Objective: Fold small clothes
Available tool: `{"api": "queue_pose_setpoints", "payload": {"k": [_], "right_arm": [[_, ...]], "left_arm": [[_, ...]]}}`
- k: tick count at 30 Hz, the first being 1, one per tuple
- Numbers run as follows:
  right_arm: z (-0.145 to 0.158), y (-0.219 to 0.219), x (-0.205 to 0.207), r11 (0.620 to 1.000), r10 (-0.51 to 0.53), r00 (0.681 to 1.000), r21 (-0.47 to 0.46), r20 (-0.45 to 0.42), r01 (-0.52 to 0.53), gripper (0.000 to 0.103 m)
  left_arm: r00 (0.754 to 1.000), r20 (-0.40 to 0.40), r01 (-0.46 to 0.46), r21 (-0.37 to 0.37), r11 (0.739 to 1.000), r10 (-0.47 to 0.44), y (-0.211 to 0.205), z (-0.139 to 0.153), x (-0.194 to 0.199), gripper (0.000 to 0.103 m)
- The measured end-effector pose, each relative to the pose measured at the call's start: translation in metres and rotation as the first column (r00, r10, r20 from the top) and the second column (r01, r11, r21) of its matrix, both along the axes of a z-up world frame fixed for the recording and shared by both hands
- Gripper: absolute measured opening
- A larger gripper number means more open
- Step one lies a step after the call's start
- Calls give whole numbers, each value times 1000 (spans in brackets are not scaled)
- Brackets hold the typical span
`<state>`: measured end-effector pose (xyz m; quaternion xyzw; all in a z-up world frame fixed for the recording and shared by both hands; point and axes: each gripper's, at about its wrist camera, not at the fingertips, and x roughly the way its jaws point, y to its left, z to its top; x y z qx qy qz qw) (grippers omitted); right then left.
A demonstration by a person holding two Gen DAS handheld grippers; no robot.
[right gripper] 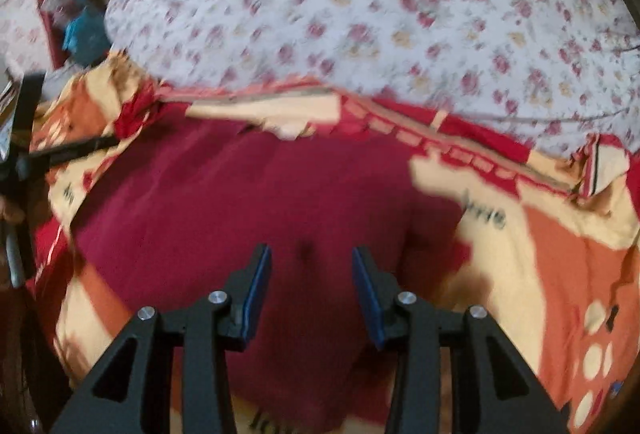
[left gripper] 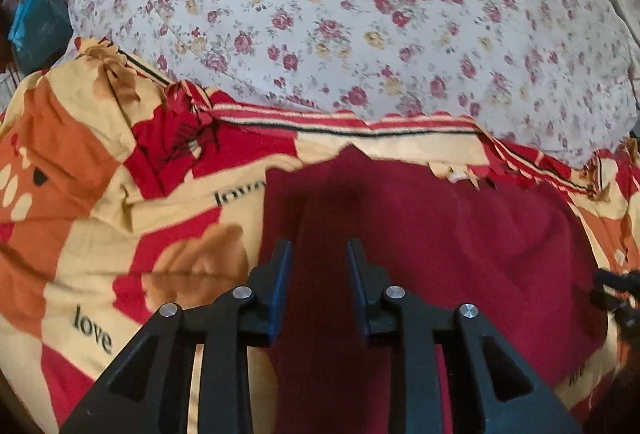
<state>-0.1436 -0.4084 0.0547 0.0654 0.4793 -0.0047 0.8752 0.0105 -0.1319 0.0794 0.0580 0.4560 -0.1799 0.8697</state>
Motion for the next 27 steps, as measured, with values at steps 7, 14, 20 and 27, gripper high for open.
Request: {"api": "queue_pose_setpoints", "payload": {"k": [7,14,20,27], "right_arm": [[-3,5,-9,998,-32,997,-54,-64,28,43],[15,14,-10,999,-25,999,-33,-27,24,48],[-16,16,-1,998,-20,992,-62,-121,13,52],[19,43,15,1000,24,999,-15,-36,-24,53]], "left_arm": [[1000,-1,-12,24,1000,12,10,-9,-32,7],[999,-12,-53,12,999,53,21,-19,-50,7],[998,-21,-66,4,998,66,26,-26,-53,9],[992,-63,-111,-63,992,107,36,-39,-49,15]]}}
